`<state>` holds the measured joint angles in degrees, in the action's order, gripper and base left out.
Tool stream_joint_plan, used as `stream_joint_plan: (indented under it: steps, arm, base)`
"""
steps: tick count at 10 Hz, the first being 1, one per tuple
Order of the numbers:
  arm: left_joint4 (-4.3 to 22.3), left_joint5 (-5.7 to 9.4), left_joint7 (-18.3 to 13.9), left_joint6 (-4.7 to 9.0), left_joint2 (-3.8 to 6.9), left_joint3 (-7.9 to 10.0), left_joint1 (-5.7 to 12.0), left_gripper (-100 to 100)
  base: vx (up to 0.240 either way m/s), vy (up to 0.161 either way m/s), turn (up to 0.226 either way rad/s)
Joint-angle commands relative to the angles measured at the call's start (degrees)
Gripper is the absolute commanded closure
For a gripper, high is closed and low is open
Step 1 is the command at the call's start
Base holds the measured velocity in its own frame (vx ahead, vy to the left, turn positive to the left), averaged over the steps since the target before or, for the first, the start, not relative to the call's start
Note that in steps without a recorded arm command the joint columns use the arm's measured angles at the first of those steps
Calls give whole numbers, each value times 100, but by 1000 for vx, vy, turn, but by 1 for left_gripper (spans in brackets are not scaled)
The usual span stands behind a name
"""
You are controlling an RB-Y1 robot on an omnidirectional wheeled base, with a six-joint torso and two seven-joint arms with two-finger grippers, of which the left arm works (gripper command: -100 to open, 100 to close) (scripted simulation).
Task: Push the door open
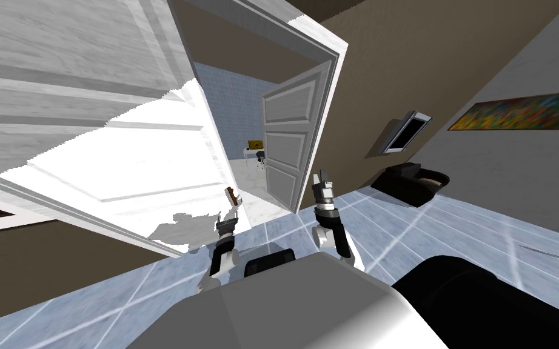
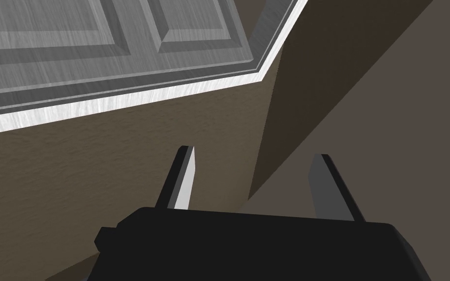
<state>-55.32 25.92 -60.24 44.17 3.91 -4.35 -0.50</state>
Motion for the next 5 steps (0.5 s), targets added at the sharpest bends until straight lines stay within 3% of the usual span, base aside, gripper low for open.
stream_joint_plan:
  steps: [1, 5]
  arm:
    - [201, 64, -168, 43, -41, -24, 76, -100]
    - [627, 196, -500, 134, -116, -69, 240, -100]
  base:
    - [52, 122, -121]
    - [39, 94, -89]
